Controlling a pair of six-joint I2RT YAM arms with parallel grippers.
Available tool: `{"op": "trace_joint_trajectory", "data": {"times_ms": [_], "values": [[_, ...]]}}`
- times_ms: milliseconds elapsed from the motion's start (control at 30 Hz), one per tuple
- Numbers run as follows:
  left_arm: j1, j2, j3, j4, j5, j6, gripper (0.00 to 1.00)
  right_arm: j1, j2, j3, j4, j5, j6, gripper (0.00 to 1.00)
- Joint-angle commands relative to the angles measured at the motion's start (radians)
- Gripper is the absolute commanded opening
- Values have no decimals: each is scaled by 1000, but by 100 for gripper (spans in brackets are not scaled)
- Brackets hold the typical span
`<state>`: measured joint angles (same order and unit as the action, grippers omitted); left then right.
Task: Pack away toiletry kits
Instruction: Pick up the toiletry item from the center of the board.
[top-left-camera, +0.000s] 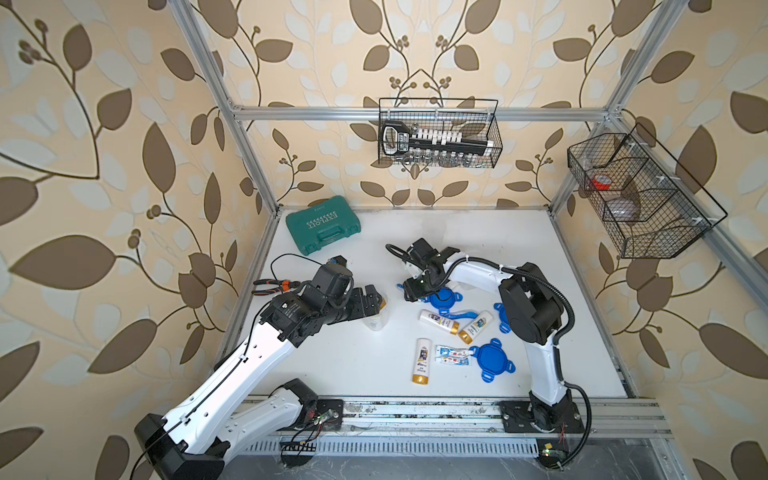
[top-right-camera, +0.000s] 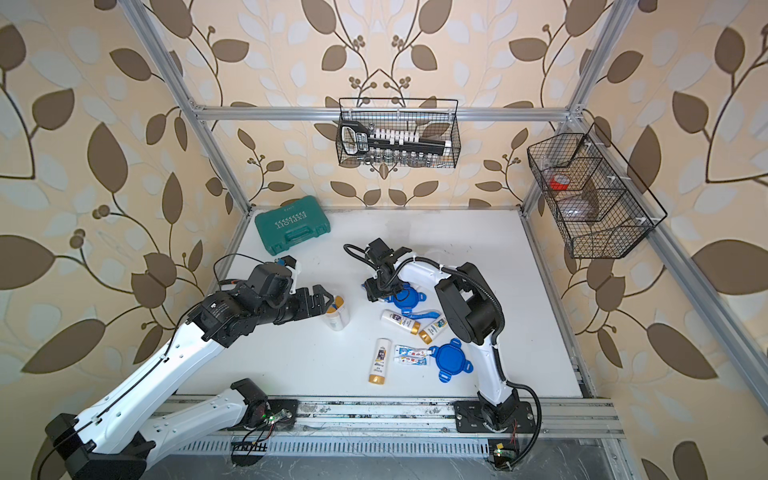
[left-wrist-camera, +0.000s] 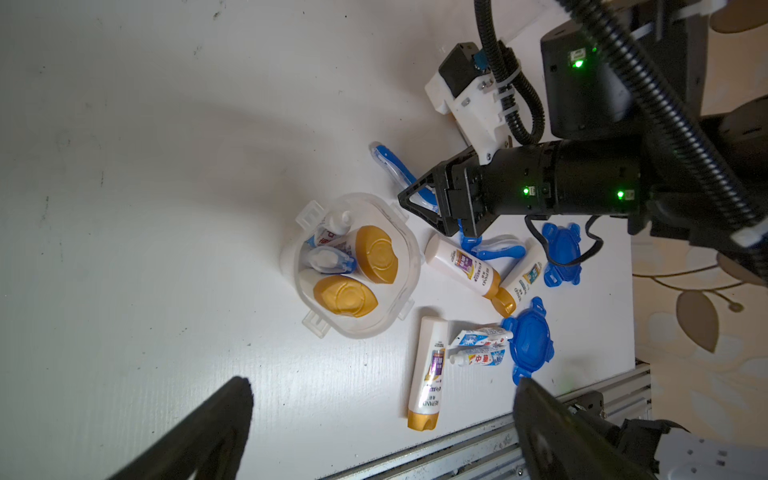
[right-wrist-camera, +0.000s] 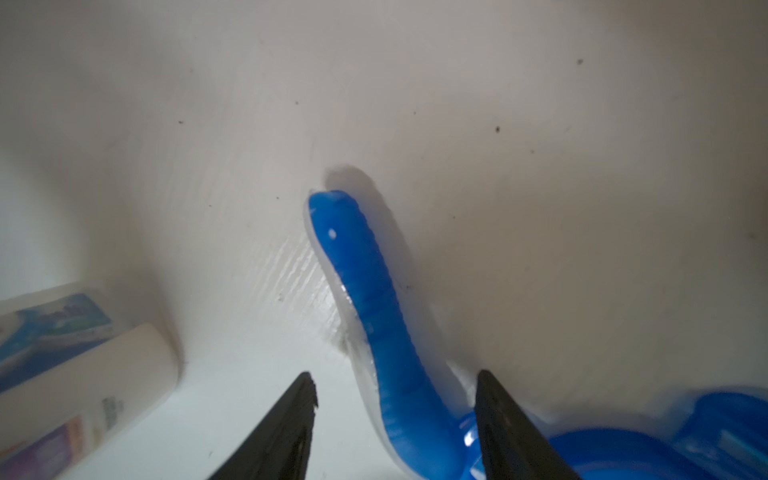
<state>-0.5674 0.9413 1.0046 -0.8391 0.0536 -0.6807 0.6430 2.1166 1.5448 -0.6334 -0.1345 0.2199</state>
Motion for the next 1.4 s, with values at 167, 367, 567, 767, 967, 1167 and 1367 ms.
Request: {"op": "trace_joint_trajectory", "data": {"times_ms": [167, 367, 567, 767, 967, 1167, 1367], "values": [[36, 8, 21, 3, 28, -14, 99, 29, 34, -70, 18, 49, -37, 57], [54, 16, 38, -7, 27, -5, 99, 45, 57, -81, 0, 119, -54, 45], [78, 8, 29, -5, 34, -8, 99, 45, 44, -122, -10, 164, -54, 34], [90, 27, 24, 0, 45, -7, 99, 46, -10, -212, 63, 97, -45, 29], [95, 78, 105, -45, 53, 14, 99, 46, -119, -267, 146, 17, -66, 19], [124, 63, 104, -44, 78, 28, 99, 45, -236, -282, 198, -40, -73, 14], [137, 80, 138, -72, 92, 84, 99, 46, -337, -292, 221, -67, -76, 12]]}}
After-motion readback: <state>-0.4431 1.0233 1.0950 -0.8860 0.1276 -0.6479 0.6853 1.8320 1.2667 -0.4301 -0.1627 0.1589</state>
